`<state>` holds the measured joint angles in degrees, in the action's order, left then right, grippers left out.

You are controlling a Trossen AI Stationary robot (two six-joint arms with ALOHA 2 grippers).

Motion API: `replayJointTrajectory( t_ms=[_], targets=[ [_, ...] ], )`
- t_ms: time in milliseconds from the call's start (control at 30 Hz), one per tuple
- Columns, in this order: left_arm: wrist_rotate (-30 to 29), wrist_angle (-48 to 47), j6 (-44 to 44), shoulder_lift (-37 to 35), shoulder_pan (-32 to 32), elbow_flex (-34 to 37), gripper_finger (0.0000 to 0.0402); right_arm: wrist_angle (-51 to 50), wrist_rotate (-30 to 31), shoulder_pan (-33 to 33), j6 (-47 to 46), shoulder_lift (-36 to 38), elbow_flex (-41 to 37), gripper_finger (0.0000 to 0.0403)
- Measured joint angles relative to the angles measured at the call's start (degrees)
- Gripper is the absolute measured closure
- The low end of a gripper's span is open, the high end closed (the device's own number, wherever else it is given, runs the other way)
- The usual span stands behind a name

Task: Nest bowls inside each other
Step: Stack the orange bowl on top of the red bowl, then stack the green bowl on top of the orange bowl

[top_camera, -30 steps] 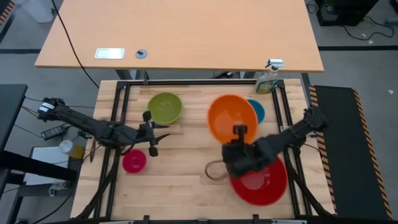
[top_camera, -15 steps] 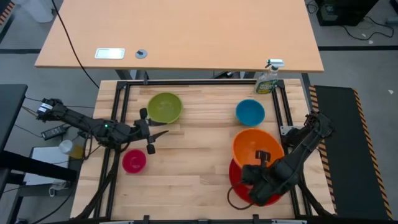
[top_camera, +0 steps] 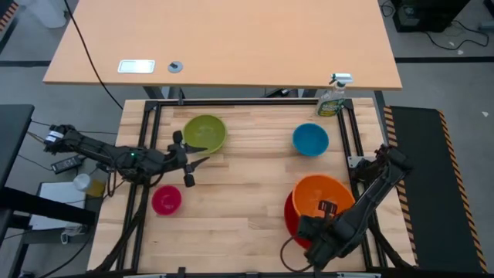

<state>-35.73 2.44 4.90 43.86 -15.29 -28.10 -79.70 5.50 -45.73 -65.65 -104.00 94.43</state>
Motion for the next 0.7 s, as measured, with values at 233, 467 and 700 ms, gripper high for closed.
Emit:
replayJointTrajectory(
  t_ms=[233,467,700],
  targets=[
    [0.0,-2.7,-2.4,0.0,3.2,0.0,0.026,1.6,-2.0,1.1,-3.8,-0.1,-3.7,0.0302],
    [1.0,-7.0,-2.9,0.0,4.9,0.0,0.026,6.2,-7.4,3.8,-1.5,0.0,-3.9,0.0244],
    [6.8,-12.4,-10.3,2.0,7.3,-0.4,0.026,-2.5,-7.4,6.3,-0.5,0.1,1.2,0.0243]
  ],
)
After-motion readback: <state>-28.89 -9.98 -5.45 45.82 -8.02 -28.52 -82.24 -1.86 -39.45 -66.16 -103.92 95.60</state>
